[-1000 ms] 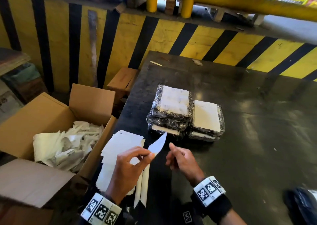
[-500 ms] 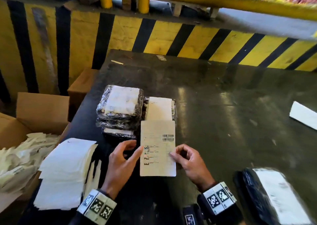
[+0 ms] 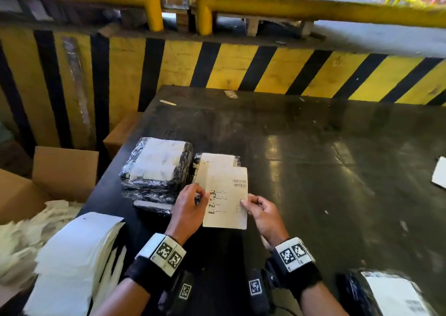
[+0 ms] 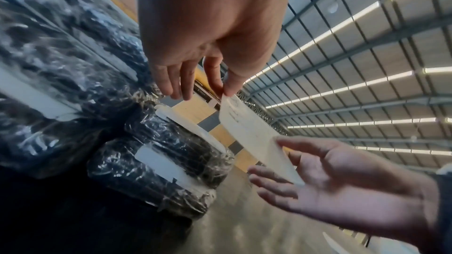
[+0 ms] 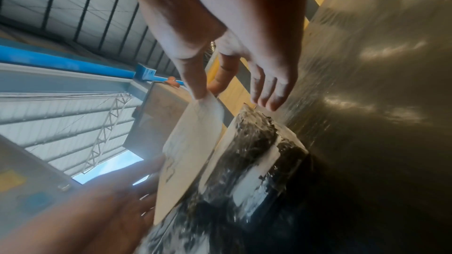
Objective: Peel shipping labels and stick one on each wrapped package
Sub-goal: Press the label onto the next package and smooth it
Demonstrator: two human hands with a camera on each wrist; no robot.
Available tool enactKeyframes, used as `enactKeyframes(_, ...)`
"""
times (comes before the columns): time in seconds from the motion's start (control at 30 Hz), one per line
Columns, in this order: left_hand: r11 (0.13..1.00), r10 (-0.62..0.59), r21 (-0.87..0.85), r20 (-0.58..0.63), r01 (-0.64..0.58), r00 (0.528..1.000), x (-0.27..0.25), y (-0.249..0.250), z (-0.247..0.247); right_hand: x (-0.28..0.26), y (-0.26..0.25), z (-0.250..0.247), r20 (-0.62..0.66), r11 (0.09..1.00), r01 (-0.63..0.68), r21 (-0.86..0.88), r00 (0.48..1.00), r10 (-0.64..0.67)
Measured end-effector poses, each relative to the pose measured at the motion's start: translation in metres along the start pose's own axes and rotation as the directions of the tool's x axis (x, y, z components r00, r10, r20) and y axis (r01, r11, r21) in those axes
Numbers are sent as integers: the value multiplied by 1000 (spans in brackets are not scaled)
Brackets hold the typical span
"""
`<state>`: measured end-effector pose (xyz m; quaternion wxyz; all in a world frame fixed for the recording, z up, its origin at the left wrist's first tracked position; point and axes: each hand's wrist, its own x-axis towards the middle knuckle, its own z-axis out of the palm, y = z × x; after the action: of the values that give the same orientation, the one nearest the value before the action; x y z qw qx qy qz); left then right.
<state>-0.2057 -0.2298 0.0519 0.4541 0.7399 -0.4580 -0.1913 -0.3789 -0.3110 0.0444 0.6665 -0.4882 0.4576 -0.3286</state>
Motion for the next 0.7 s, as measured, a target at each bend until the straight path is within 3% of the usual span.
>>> enactKeyframes(0.1,976,1,218,43,-10,999,20,-4,14,24,-6,2,15,999,-44,-1,999,44)
enactKeyframes(0.23,919,-132,387,141,68,981,22,-5,27,36,2,2,17,994,-50,-99,998,52)
enactKeyframes(0.53,946,-80,321,72,53,994,3,3,44,28,-5,-26,18,993,-53,-110,998,55)
enactKeyframes(0.7,968,-31,246,-72,48,997,15,13,37,36,-18,-18,-31,980,35,-195,999,-41)
